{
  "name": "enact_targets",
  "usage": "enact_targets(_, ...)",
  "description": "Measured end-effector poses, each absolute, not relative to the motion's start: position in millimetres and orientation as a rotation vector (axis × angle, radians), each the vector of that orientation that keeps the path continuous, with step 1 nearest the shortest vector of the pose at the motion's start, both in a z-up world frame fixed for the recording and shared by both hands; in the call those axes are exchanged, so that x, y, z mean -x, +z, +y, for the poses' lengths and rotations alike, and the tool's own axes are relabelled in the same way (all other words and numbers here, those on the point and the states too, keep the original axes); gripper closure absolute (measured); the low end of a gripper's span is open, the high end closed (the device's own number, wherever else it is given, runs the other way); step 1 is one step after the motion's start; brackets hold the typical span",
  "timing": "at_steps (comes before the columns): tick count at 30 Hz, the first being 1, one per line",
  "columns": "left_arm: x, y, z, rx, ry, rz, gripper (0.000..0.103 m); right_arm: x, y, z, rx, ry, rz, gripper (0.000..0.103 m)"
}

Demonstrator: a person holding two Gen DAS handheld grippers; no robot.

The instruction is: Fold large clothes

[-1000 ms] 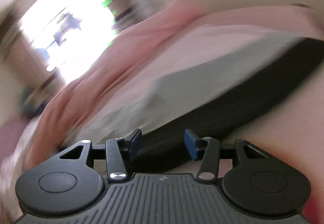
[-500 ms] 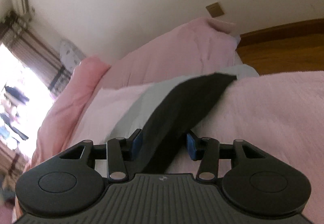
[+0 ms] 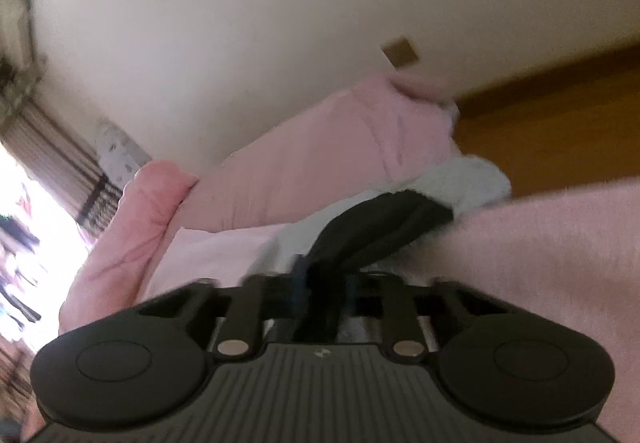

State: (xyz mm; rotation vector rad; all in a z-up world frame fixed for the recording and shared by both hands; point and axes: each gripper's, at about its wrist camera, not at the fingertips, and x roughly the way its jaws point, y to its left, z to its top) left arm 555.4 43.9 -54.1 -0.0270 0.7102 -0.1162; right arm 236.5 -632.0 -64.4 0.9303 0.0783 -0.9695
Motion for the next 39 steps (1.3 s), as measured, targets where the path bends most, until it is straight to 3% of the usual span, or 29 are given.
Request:
enact_targets(6,-549.8,-45.5,49.2,0.054,-0.129,0.689,0.022,-276.5,11.5,-564.0,-0.659,-0.801,0.031,0.1)
enact_targets(12,-534.4,-31.6,54.5,0.081,-0.152,0.659,0.022,-355.1,75.6,-396.7,-0.385,-0.342,0.03,0.099)
enact_targets(15,-526.0,-26.1,57.8,0.095,-0.16,0.651,0.022,-394.6,71.0,-288.0,-0.275,-0.057,0.076,0.081)
enact_targets(16,-525.8,-23.9,58.4,0.098,-0.163,0.651,0.022,-406.5,65.4,-259.0,-0.251,0.028,0.121,0.062)
enact_targets(17,-523.1,-22.3,60.1,0.103,-0.164,0.65,0.022,-419.5,57.2,-229.4,-0.209,0.11,0.2,0.05)
enact_targets(19,-518.3,-18.7,63.4,0.111,-0.168,0.649,0.022,-431.7,40.2,-193.0,-0.126,0.166,0.318,0.051)
enact_targets(24,-510.3,-14.2,72.5,0.172,-0.219,0.65,0.022,-417.7,13.3,-212.6,-0.187,0.113,0.464,0.051)
enact_targets(31,-510.4,-14.4,41.1,0.242,-0.338,0.643,0.022,-381.4,-4.6,-297.2,-0.338,-0.135,0.487,0.05)
enact_targets(39,-503.8,-6.2,-60.7,-0.018,-0.426,0.567,0.022,-368.2,-28.8,-331.3,-0.423,-0.198,0.52,0.05)
